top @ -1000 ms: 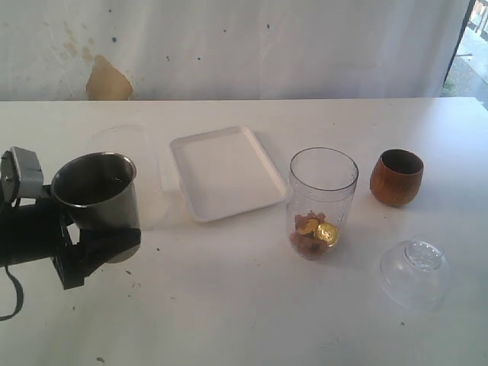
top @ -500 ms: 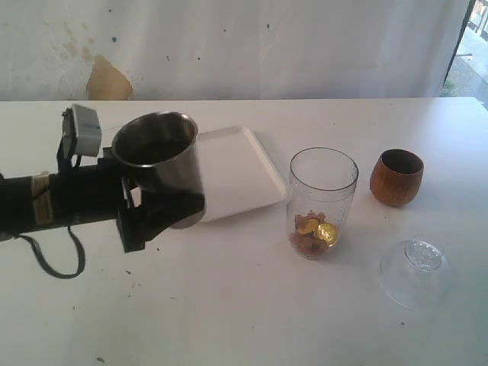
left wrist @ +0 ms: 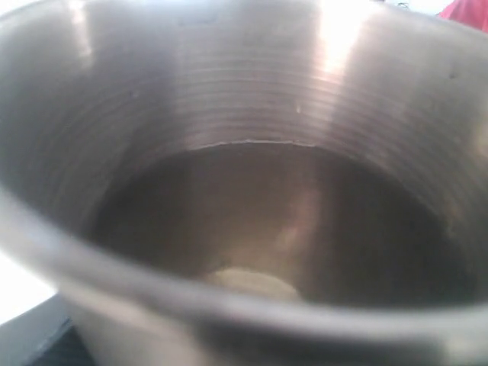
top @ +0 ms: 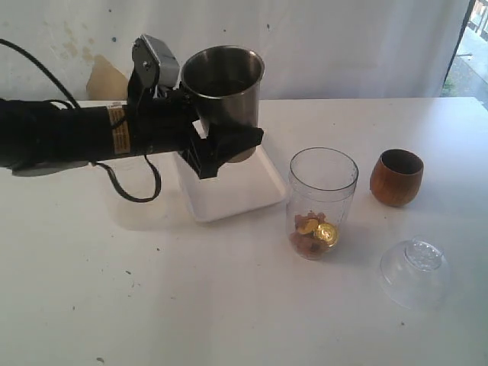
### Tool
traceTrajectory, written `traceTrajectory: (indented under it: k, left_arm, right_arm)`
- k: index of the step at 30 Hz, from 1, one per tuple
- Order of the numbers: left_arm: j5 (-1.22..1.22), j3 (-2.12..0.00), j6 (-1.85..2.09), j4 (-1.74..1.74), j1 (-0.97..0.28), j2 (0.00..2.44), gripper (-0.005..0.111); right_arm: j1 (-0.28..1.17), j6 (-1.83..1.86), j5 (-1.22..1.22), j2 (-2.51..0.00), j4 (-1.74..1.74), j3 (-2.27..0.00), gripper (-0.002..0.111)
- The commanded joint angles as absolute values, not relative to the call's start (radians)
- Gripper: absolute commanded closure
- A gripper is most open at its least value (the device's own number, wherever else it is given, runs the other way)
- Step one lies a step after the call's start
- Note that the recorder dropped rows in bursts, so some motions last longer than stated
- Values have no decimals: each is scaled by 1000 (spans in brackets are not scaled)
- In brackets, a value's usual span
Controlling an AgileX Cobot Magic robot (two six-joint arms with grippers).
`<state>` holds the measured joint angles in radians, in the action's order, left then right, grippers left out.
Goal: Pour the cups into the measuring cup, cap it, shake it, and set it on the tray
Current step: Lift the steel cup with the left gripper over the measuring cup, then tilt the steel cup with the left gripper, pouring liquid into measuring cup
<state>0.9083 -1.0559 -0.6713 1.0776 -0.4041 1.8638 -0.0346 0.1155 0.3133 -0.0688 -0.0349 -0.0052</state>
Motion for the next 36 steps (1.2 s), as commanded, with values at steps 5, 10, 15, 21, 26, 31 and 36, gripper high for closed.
traceTrajectory:
  k: [5, 10, 15, 21, 26, 31, 36]
  left_arm:
    - [859, -1229, -681, 1028, -441, 2000, 107]
    - [806, -1323, -676, 1030, -467, 2083, 107]
    - [768, -1405, -652, 1030, -503, 2137, 107]
    - [708, -1468, -543, 1033, -534, 2157, 107]
    - [683, -1489, -513, 1041, -534, 2157, 107]
    - [682, -1491, -390, 1041, -534, 2157, 107]
    - [687, -1491, -294, 1041, -534, 2157, 107]
  right_arm:
    - [-31, 115, 312, -61, -37, 0, 108]
    - [-31, 115, 312, -61, -37, 0, 108]
    - [-31, 115, 312, -61, -37, 0, 108]
    - [-31, 115, 312, -61, -37, 0, 108]
    - [-31, 115, 312, -61, -37, 0, 108]
    - [-31, 115, 312, -61, -37, 0, 108]
    - [-31, 115, 312, -61, -37, 0, 108]
